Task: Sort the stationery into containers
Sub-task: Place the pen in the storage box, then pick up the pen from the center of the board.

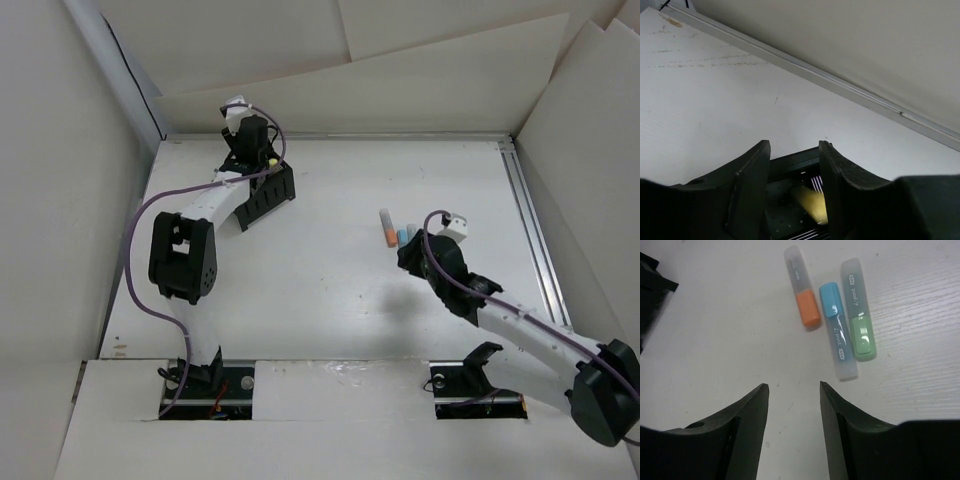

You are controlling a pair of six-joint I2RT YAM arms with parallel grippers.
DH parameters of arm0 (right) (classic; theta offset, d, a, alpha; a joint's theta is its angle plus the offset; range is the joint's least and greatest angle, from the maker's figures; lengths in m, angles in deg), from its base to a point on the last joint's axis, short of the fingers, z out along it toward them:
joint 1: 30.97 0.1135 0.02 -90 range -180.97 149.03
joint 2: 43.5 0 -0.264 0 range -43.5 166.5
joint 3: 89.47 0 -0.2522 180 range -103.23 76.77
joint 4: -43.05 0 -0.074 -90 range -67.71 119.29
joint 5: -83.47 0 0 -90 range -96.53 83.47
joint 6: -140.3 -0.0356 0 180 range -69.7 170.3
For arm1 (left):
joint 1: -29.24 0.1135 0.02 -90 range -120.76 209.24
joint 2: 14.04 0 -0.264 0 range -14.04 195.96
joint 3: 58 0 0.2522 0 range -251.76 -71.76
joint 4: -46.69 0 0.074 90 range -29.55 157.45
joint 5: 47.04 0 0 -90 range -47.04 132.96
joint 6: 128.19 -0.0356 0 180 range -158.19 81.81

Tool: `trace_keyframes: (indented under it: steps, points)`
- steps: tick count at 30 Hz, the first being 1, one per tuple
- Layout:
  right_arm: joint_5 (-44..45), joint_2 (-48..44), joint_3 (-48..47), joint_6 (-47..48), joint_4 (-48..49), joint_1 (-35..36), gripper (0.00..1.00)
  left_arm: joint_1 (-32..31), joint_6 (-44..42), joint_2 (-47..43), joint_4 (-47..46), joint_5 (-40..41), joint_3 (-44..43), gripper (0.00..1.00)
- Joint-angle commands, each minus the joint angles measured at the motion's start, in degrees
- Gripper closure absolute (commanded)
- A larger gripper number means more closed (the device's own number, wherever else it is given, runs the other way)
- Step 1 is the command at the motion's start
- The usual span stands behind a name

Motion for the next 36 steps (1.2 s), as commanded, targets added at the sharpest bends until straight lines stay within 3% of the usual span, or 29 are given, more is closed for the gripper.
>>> trace_keyframes:
  steps: [1,5,9,13,16,20,23,30,36]
  points:
    - [0.1,6.0,-6.0,-0.8,1.0,-0.7,0.49,0.2,0.2,-2.6,-1.4,-1.3,0.1,0.58]
    - [0.7,15.4,-11.5,0.4,1.8,-1.4,0.50,0.2,2.0,-7.3,-2.3,-4.8,0.6,0.57]
    - [1.8,24.4,-17.0,1.6,1.8,-2.9,0.74,0.2,5.8,-11.7,-4.0,-8.7,2.4,0.57]
    - [2.3,32.5,-21.7,3.4,1.8,-5.6,0.70,-0.9,12.5,-16.4,-7.3,-15.7,6.5,0.59]
    - [1.0,37.8,-25.1,5.6,1.8,-6.7,0.60,-4.9,13.8,-19.9,-11.9,-15.7,11.9,0.60]
    - [-0.1,42.2,-27.2,7.5,1.8,-8.0,0.56,-9.6,16.3,-23.4,-15.2,-17.0,18.2,0.60]
    - [-1.3,43.3,-28.6,8.1,1.8,-8.6,0.56,-12.3,18.4,-27.0,-21.2,-18.3,26.3,0.60]
    - [-1.8,45.2,-30.4,9.1,1.8,-8.6,0.56,-12.8,22.0,-30.6,-25.1,-24.3,37.4,0.61]
    - [-7.1,48.7,-32.3,9.0,1.2,-8.6,0.56,-12.8,20.7,-31.8,-24.6,-28.1,38.6,0.61]
